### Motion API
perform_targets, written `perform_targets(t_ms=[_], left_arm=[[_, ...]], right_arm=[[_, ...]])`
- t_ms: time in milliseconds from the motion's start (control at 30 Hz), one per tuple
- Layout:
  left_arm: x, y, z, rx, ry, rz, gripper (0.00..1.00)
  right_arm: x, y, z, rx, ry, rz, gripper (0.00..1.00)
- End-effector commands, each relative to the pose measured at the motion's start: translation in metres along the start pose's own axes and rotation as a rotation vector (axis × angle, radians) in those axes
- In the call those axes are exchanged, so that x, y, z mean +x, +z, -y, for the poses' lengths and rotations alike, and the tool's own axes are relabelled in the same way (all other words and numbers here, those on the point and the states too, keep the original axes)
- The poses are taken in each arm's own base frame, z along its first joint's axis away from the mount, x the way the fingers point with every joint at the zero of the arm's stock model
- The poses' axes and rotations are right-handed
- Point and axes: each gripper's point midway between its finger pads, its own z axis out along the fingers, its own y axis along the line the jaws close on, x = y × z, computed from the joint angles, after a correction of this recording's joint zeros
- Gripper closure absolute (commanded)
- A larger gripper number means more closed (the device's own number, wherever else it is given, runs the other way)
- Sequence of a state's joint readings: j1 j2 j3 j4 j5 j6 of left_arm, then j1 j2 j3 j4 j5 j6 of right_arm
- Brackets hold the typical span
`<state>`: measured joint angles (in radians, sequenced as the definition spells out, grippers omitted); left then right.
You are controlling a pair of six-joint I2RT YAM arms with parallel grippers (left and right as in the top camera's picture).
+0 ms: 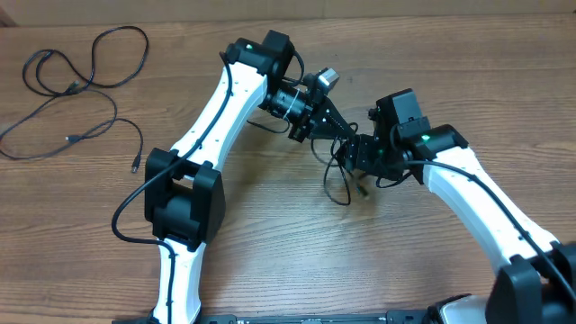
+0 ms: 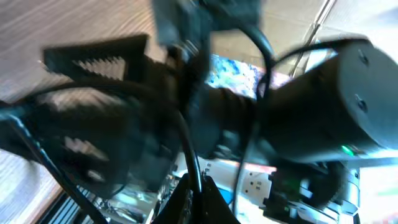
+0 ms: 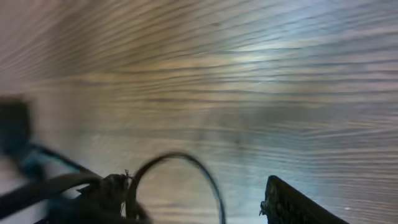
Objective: Untangle cables
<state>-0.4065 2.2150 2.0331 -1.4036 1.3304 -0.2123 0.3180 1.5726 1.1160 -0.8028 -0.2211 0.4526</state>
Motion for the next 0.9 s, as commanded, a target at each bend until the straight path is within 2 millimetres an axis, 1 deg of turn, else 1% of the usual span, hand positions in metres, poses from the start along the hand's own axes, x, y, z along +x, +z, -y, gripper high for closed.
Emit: perform_targets(t_ms=[0,33,100,133,267,333,400,433,500,633,700,733,767,800,833,867], left_arm=[[0.012,0.003,0.020,0.122,0.042,-0.043,0.96],[0.015,0.002,0.022,0.138,0.046,-0.045,0.96],[0.012,-0.005,0.019,0.130,0.036,-0.027,0.96],[0.010,-0.009,0.018,0.129,0.035,-0.019,0.96],[0.003,-0.035,0.012,0.132,0.024,0.040,0.96],[0.001,-0.052,0.001,0.099,-0.022,0.072,0.96],[0.003,-0.070,-0.014,0.040,-0.050,0.103,0.96],[0.004,-0.074,-0.016,0.031,-0.051,0.106,0.96],[0.004,-0.083,-0.024,0.001,-0.045,0.122,0.96],[0.004,-0.089,-0.036,-0.059,-0.053,0.130,0.96],[0.004,-0.092,-0.048,-0.124,-0.057,0.129,0.96],[0.003,-0.097,-0.061,-0.193,-0.067,0.135,0.96],[0.003,-0.101,-0.071,-0.245,-0.094,0.142,0.96],[0.003,-0.110,-0.088,-0.336,-0.155,0.159,0.96],[0.003,-0.116,-0.098,-0.391,-0.191,0.172,0.96],[0.003,-0.123,-0.108,-0.450,-0.234,0.187,0.96]], right_arm=[[-0.006,0.014,0.025,0.128,0.097,0.029,0.29],[-0.007,0.018,0.036,0.185,0.151,0.039,0.30],[-0.008,0.020,0.049,0.251,0.191,0.052,0.29],[-0.008,0.020,0.052,0.264,0.197,0.054,0.29],[-0.012,0.013,0.075,0.320,0.243,0.060,0.29],[-0.015,0.008,0.092,0.344,0.289,0.061,0.28],[-0.019,0.000,0.115,0.365,0.361,0.064,0.28],[-0.020,-0.002,0.121,0.370,0.379,0.065,0.28],[-0.022,-0.008,0.139,0.385,0.438,0.067,0.28],[-0.021,-0.015,0.158,0.407,0.492,0.063,0.26],[-0.022,-0.019,0.168,0.436,0.509,0.073,0.26],[-0.022,-0.023,0.177,0.474,0.534,0.090,0.26],[-0.022,-0.026,0.182,0.493,0.559,0.101,0.25],[-0.022,-0.026,0.184,0.495,0.569,0.104,0.24],[-0.022,-0.025,0.182,0.479,0.572,0.099,0.20],[-0.022,-0.024,0.179,0.459,0.569,0.092,0.20]])
